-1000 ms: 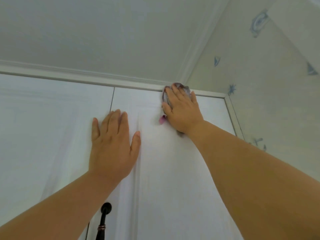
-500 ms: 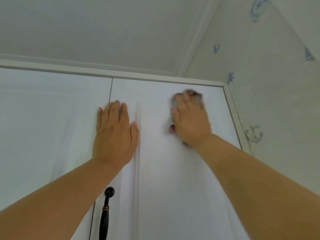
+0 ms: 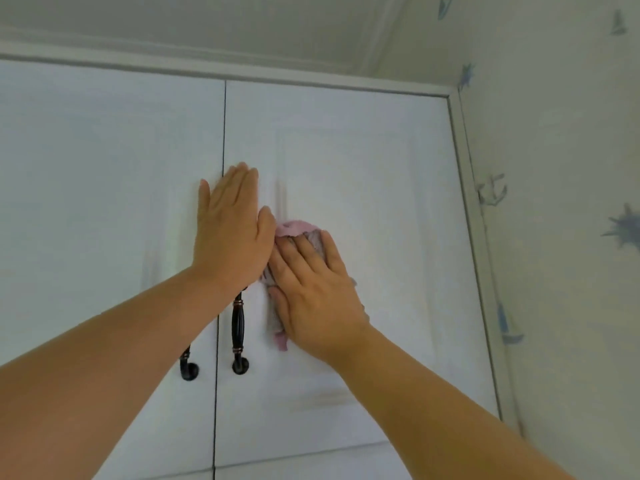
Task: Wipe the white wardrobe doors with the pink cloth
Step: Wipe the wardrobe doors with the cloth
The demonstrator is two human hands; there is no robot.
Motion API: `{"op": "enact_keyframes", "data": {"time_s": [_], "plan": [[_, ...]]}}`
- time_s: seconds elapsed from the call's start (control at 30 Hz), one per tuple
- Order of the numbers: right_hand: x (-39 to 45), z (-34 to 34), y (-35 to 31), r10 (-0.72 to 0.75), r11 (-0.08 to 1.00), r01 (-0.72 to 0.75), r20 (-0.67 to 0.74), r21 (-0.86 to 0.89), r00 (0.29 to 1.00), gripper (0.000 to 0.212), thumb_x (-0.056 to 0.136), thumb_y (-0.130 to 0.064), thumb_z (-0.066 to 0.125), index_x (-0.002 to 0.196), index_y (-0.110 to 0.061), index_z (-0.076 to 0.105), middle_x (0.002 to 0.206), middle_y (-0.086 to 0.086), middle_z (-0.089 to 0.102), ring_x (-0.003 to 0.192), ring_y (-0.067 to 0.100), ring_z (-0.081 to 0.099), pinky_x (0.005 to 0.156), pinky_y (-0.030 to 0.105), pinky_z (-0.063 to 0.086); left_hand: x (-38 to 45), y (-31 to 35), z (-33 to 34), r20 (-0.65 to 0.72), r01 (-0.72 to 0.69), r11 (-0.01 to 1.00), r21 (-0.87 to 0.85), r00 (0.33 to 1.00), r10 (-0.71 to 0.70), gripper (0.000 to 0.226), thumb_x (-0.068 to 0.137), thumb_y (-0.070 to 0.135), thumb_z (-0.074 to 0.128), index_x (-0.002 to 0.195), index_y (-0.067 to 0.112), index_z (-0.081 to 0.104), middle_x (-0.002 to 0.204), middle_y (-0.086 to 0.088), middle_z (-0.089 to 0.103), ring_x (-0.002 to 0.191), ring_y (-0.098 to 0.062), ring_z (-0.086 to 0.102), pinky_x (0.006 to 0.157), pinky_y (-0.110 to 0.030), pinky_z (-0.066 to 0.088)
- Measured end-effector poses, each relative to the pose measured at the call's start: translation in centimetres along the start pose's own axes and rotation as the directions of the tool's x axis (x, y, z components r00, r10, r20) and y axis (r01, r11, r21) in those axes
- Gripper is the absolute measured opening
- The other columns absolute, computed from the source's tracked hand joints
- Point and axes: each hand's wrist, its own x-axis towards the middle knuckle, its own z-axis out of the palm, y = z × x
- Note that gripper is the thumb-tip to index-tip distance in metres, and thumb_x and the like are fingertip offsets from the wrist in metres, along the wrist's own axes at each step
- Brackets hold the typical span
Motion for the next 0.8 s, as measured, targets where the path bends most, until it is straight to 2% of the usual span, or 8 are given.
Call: {"op": "enact_keyframes", "data": {"time_s": [0.1,0.17,0.3,0.37,0.43,0.5,0.63,0.8], "plan": [[0.3,0.1,1.1,0.023,0.999,-0.024,-0.006,-0.028,1.0,0.053,0.106,-0.035,0.033,0.153,-0.011,0.041,0.158,0.008,0.041,0.15,0.027,0.03,0.123,0.056,0.014,-1.9,1.2,0.7,0.036,0.038,0.999,0.029,0.999,-0.039,0.06,0.102,0.027,0.025,0.157,0.005,0.016,0.166,-0.012,0.009,0.154,-0.02,0.002,0.124,-0.046,-0.008],[2.3,-0.3,2.3,0.143,0.989,-0.143,-0.012,-0.026,0.99,0.053,0.106,-0.035,0.031,0.154,-0.014,0.038,0.158,0.006,0.04,0.15,0.026,0.028,0.123,0.055,0.011,-2.5,1.3,1.1,0.021,0.027,0.996,0.083,0.999,-0.028,0.067,0.097,0.035,0.015,0.157,0.004,0.017,0.166,-0.013,0.01,0.154,-0.022,0.003,0.123,-0.05,-0.007],[8.6,-2.6,7.2,0.496,0.868,-0.496,0.016,0.009,0.868,0.057,0.108,-0.038,0.022,0.161,-0.022,0.008,0.169,-0.001,0.008,0.155,0.019,0.002,0.124,0.05,-0.005,-3.2,0.8,1.4,-0.086,-0.01,0.988,0.156,0.996,0.024,0.072,0.09,0.031,0.013,0.153,0.001,0.027,0.163,-0.017,0.022,0.153,-0.027,0.014,0.122,-0.058,0.002],[10.0,-3.1,8.1,0.555,0.832,-0.555,0.038,0.003,0.831,0.059,0.108,-0.038,0.02,0.161,-0.02,0.001,0.169,0.0,0.0,0.155,0.019,-0.004,0.124,0.048,-0.009,-3.8,0.8,1.5,-0.18,-0.005,0.995,0.096,0.983,0.022,0.067,0.089,0.023,0.018,0.15,0.0,0.034,0.159,-0.017,0.031,0.151,-0.028,0.022,0.122,-0.058,0.007],[9.9,-2.3,6.5,0.524,0.852,-0.524,0.021,-0.004,0.851,0.061,0.107,-0.038,0.02,0.161,-0.015,0.004,0.169,0.006,0.004,0.156,0.022,-0.001,0.125,0.048,-0.007,-4.1,0.4,1.6,-0.276,0.048,0.999,0.004,0.96,-0.045,0.064,0.088,0.016,0.022,0.148,0.001,0.038,0.156,-0.017,0.036,0.148,-0.029,0.029,0.123,-0.056,0.01],[7.8,-1.0,3.2,0.422,0.906,-0.424,-0.052,-0.019,0.905,0.062,0.105,-0.037,0.024,0.159,-0.009,0.018,0.165,0.011,0.021,0.154,0.028,0.015,0.125,0.049,0.002,-4.3,0.1,1.7,-0.312,0.103,0.992,-0.067,0.943,-0.119,0.063,0.086,0.01,0.025,0.147,0.001,0.04,0.153,-0.017,0.041,0.146,-0.029,0.032,0.123,-0.054,0.011],[1.0,0.8,-1.6,0.206,0.978,-0.206,-0.069,-0.002,0.976,0.056,0.101,-0.029,0.046,0.152,-0.006,0.04,0.156,0.013,0.042,0.147,0.033,0.033,0.123,0.054,0.016,-4.7,0.2,1.7,-0.208,0.143,0.984,-0.106,0.964,-0.163,0.06,0.089,0.002,0.034,0.149,-0.001,0.036,0.153,-0.017,0.041,0.148,-0.027,0.029,0.125,-0.049,0.004],[0.6,0.3,-0.3,0.058,0.998,-0.058,-0.021,-0.039,0.998,0.051,0.1,-0.028,0.039,0.146,-0.008,0.05,0.15,0.009,0.05,0.144,0.028,0.041,0.122,0.057,0.015,-4.7,0.3,1.5,-0.146,0.115,0.993,0.0,0.983,-0.114,0.065,0.087,0.01,0.036,0.152,0.0,0.031,0.158,-0.017,0.034,0.151,-0.028,0.022,0.125,-0.051,0.004]]}}
